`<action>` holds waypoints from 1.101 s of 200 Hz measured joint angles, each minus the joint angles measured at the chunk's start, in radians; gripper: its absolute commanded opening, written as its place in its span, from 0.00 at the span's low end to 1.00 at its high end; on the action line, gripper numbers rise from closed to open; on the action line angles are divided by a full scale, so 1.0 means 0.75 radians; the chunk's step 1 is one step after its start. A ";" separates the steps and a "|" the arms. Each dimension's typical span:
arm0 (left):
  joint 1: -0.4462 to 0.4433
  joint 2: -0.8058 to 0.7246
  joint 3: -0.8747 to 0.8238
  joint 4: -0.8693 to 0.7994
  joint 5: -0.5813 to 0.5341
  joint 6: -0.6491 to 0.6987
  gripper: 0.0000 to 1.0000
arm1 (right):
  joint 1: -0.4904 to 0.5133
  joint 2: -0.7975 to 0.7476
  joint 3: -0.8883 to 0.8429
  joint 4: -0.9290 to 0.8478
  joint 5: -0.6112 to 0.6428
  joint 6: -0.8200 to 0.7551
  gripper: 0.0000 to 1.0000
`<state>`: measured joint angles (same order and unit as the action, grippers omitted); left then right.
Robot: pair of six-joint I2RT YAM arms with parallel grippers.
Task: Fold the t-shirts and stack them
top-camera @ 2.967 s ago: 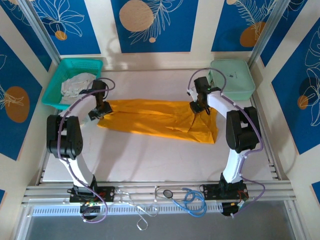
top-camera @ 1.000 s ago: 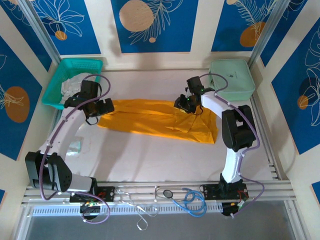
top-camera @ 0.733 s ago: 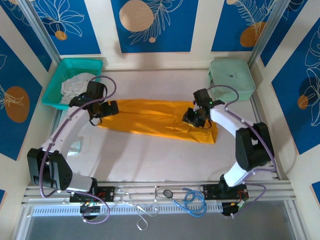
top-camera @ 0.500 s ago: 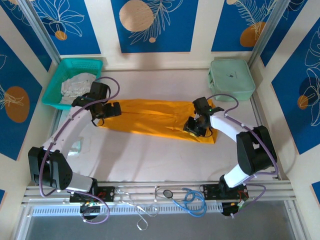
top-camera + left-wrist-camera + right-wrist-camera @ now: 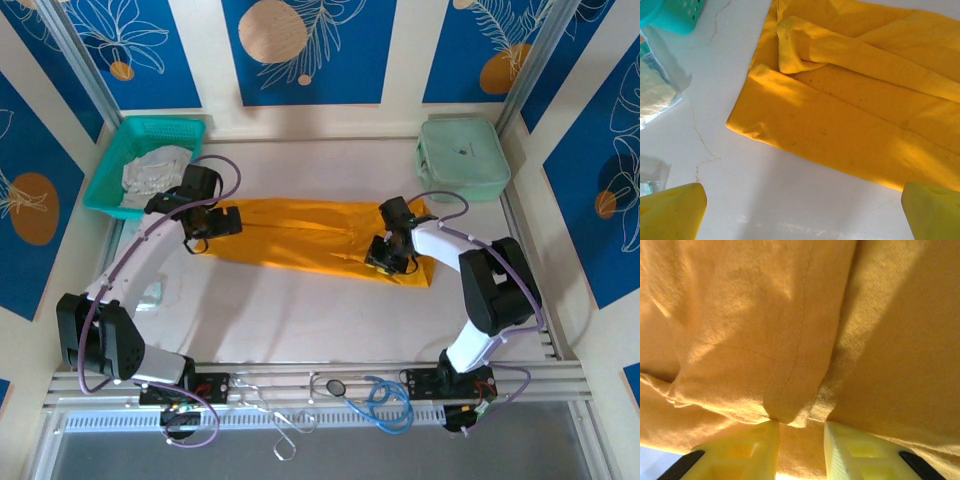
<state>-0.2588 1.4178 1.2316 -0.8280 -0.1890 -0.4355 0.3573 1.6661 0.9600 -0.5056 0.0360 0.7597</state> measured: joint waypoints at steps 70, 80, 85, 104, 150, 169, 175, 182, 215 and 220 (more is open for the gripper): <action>-0.001 0.032 0.010 0.000 -0.005 0.000 0.99 | 0.004 0.001 0.036 0.006 0.023 -0.001 0.23; -0.003 0.038 0.010 0.001 -0.005 0.000 1.00 | 0.004 0.003 0.037 0.007 0.023 -0.001 0.22; -0.004 0.040 0.010 0.000 -0.005 0.000 0.99 | 0.004 0.006 0.037 0.007 0.023 -0.002 0.21; -0.007 0.050 0.010 0.000 -0.005 -0.001 1.00 | 0.004 0.026 0.038 0.009 0.023 -0.008 0.12; -0.010 0.060 0.016 0.000 -0.005 0.000 0.99 | 0.005 0.063 0.075 0.015 0.023 -0.024 0.00; -0.011 0.060 0.023 -0.001 -0.005 0.000 0.99 | 0.005 0.064 0.121 0.017 0.023 -0.036 0.00; -0.011 0.060 0.025 -0.001 -0.005 0.000 1.00 | 0.005 0.065 0.140 0.016 0.023 -0.041 0.00; -0.011 0.060 0.028 0.000 -0.006 0.000 0.99 | 0.005 0.069 0.163 0.016 0.023 -0.047 0.00; -0.012 0.060 0.030 0.000 -0.009 0.000 0.99 | 0.005 0.145 0.308 0.016 0.023 -0.076 0.06; -0.012 0.061 0.030 0.000 -0.009 0.000 0.99 | 0.005 0.168 0.334 0.017 0.023 -0.081 0.11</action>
<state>-0.2680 1.4631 1.2537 -0.8280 -0.1955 -0.4355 0.3607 1.7924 1.2102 -0.4931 0.0536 0.6991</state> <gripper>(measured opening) 0.994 0.062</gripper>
